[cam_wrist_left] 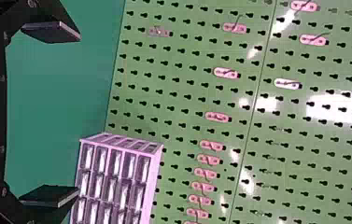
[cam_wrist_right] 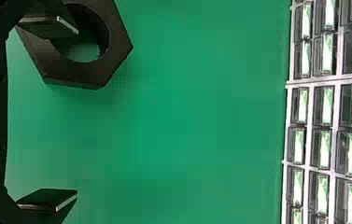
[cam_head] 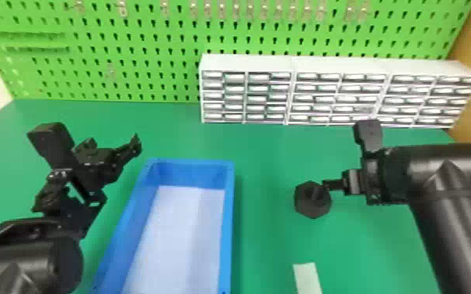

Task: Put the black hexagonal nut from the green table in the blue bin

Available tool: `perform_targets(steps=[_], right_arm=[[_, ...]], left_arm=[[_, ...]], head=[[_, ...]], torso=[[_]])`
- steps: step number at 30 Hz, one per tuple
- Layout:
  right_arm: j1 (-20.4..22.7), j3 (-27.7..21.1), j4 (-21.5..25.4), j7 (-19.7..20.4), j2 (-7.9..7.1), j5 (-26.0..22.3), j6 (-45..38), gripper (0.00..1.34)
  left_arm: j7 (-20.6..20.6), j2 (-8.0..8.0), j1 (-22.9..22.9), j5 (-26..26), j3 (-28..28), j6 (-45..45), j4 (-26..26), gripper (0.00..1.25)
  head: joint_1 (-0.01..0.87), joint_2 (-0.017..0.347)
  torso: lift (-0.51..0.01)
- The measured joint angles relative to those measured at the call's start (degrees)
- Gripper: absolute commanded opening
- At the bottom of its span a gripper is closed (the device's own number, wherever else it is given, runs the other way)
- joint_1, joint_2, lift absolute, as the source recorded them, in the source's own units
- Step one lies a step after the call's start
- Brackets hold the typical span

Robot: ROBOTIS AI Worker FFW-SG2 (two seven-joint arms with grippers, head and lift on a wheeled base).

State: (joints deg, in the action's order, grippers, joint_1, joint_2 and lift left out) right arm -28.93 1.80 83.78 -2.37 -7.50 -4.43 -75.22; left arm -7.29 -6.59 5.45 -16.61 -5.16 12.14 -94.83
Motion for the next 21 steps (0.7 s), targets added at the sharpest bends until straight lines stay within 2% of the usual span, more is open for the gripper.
perform_targets(steps=[21], right_arm=[[-1.0, 1.0, -3.3, 0.0, 0.01, 0.1, 2.6, 1.24]], left_arm=[[-0.3, 0.00, 0.1, -0.1, 0.0, 0.3, 0.0, 1.12]], head=[[0.666, 0.032]], torso=[[-0.100]])
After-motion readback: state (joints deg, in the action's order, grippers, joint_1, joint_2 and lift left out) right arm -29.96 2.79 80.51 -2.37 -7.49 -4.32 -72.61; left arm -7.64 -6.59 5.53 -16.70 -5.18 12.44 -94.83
